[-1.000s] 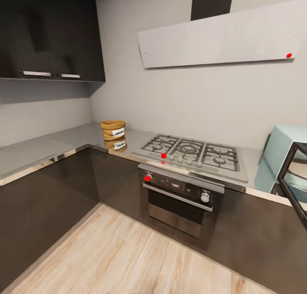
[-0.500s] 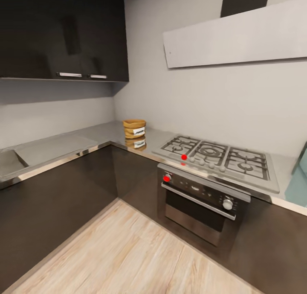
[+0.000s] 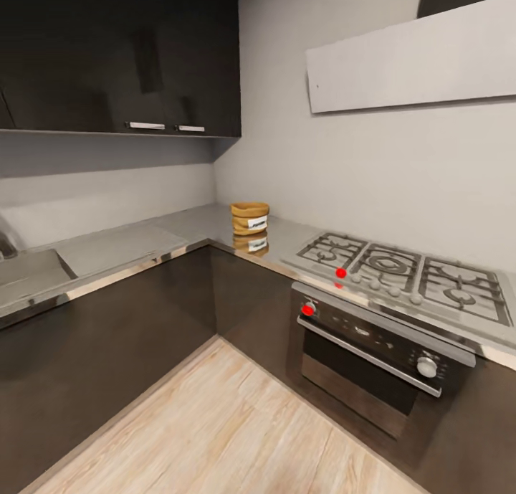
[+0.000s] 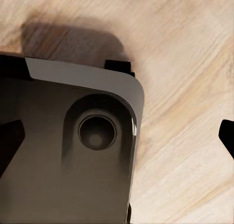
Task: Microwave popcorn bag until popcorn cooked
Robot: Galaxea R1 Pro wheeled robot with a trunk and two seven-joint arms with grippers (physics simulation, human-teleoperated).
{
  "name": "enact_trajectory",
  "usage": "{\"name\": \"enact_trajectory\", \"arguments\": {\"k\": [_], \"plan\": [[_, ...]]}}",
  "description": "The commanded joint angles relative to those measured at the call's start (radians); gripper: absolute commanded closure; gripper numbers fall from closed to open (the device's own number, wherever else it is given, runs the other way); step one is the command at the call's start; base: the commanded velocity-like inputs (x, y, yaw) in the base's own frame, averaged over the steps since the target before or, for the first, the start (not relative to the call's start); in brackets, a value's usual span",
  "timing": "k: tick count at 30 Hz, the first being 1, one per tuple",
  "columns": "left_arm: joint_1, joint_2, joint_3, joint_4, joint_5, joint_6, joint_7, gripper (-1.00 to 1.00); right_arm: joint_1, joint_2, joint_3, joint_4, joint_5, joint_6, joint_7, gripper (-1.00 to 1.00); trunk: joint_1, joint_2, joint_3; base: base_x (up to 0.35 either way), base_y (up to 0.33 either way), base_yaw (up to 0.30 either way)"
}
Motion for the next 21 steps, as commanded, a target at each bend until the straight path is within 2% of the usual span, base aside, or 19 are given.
{"name": "enact_trajectory", "arguments": {"k": [1,8,21], "plan": [[0.0,0.0,0.005,0.001,0.003,-0.001,-0.005,-1.0,-0.001,-0.001,-0.008,0.003,0.007,-0.006,0.002,-1.0,0.001,0.0,-0.001,0.295,0.187,0.003],[0.0,0.002,0.003,0.0,0.001,0.041,-0.008,-1.0,-0.001,0.0,-0.006,0.003,0.009,-0.006,0.002,-1.0,0.001,0.0,-0.001,0.298,0.187,0.001],[0.0,0.002,0.003,-0.001,-0.001,0.044,-0.006,-1.0,-0.001,0.0,-0.005,0.003,0.008,0.009,0.0,-1.0,0.001,0.0,-0.001,0.299,0.187,0.0]]}}
